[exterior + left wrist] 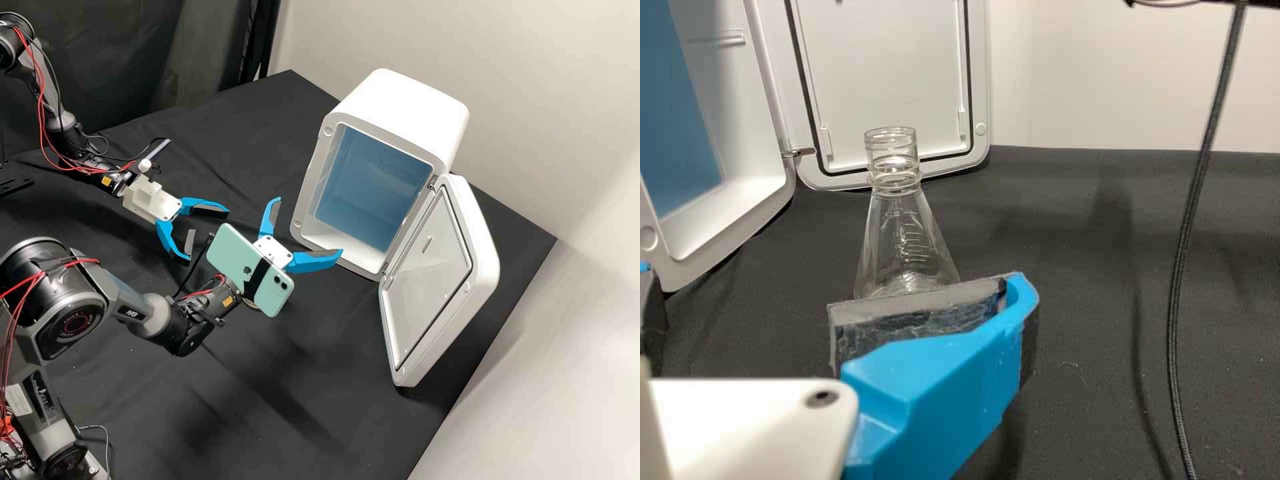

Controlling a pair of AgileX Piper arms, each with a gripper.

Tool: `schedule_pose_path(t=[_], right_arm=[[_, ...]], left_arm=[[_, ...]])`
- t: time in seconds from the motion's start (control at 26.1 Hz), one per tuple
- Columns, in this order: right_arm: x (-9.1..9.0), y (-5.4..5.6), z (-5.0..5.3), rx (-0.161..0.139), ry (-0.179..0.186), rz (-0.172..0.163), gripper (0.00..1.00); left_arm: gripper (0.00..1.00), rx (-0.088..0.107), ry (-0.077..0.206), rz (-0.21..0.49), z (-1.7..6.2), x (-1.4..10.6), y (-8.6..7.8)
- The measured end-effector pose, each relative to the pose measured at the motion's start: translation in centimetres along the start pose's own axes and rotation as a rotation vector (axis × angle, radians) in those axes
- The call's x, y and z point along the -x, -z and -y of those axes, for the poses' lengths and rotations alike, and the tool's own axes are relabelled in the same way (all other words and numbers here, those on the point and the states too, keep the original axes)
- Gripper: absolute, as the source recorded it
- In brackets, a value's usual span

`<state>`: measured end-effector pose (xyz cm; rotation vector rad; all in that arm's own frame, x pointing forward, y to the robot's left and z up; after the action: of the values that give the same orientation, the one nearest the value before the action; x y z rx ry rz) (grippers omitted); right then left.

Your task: Place the flask in the incubator

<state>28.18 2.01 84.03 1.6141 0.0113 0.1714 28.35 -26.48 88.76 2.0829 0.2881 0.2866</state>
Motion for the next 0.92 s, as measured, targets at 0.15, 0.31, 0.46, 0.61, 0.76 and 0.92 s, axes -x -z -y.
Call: schedule_pose_path(t=[0.15, 0.31, 0.46, 0.61, 0.76, 0.92], right_arm=[[1.0, -0.3, 0.2, 0.009, 0.028, -0.005, 1.00], [2.0, -0.1, 0.7, 0.024, 0.074, -0.017, 1.00], [2.9, -0.1, 1.2, 0.040, 0.107, -0.031, 1.00], [3.3, -0.3, 1.7, 0.083, 0.138, -0.032, 1.00], [3.6, -0.9, 2.6, 0.109, 0.179, -0.015, 1.00], [3.8, -1.2, 3.4, 0.136, 0.217, -0.010, 1.00]], left_arm=[[1.00, 0.000, 0.001, 0.002, 0.01, 0.0, -0.1], [1.00, 0.000, 0.001, 0.002, 0.01, 0.0, -0.1], [1.00, 0.000, 0.001, 0.002, 0.01, 0.0, -0.1], [1.00, 0.000, 0.001, 0.002, 0.01, 0.0, -0.1], [1.00, 0.000, 0.001, 0.002, 0.01, 0.0, -0.1], [1.00, 0.000, 0.001, 0.002, 0.01, 0.0, -0.1]])
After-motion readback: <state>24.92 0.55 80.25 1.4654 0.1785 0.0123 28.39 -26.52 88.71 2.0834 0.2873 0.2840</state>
